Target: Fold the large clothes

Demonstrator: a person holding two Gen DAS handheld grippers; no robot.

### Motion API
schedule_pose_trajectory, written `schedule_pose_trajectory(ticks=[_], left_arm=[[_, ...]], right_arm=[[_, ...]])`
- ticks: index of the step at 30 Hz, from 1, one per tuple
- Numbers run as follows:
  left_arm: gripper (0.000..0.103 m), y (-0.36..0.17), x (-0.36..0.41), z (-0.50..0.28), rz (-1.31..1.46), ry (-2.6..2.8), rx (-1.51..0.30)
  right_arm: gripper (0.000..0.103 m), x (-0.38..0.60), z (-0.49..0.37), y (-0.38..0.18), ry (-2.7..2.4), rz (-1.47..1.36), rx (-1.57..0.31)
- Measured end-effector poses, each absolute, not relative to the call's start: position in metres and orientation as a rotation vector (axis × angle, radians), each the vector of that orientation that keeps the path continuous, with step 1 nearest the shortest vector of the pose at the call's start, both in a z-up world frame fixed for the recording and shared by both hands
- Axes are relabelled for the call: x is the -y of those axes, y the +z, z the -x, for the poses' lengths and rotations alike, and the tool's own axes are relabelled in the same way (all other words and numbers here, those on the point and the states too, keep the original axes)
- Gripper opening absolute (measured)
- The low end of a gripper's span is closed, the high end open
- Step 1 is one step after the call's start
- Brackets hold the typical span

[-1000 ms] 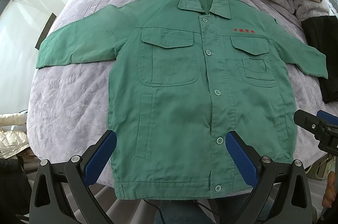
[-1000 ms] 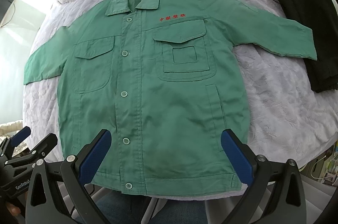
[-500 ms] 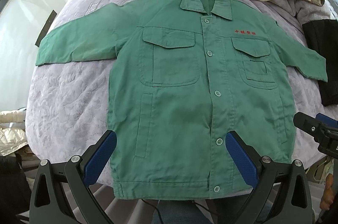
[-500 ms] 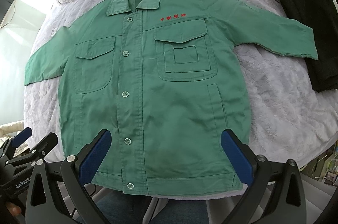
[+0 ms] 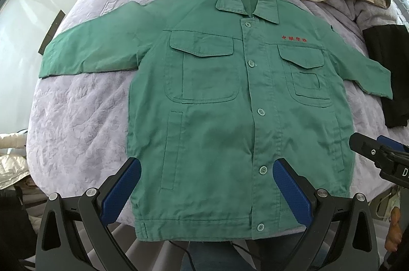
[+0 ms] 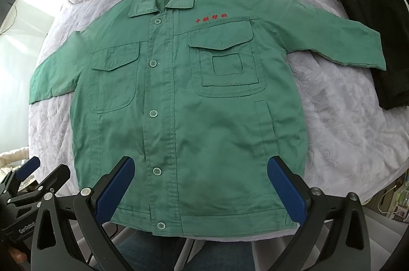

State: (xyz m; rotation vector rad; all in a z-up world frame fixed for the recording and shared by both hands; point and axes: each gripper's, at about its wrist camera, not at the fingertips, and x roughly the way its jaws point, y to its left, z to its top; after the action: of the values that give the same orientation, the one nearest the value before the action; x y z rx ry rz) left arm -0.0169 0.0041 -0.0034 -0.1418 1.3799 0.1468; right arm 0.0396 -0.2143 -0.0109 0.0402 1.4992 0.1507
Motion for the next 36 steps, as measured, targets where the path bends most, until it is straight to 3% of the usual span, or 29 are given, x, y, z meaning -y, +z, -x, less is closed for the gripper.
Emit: schedule_pose_trajectory(ticks=[13, 26, 36], left_arm=[[0.103, -0.006, -0.034, 0.021, 0.228, 0.137, -1.365], [0.103, -0.045, -0.134, 0.029, 0.381, 0.179, -1.392], [0.103, -0.095, -0.286, 0.004, 0.633, 0.335, -1.128]], right_arm=[[0.103, 0.187, -0.040, -0.013, 0.214, -0.074, -1.499], [0.103, 0.081, -0.037, -0.031, 0.397, -0.049, -1.477], [0.103, -0.007, -0.037, -0.084, 0.462, 0.086, -1.500]])
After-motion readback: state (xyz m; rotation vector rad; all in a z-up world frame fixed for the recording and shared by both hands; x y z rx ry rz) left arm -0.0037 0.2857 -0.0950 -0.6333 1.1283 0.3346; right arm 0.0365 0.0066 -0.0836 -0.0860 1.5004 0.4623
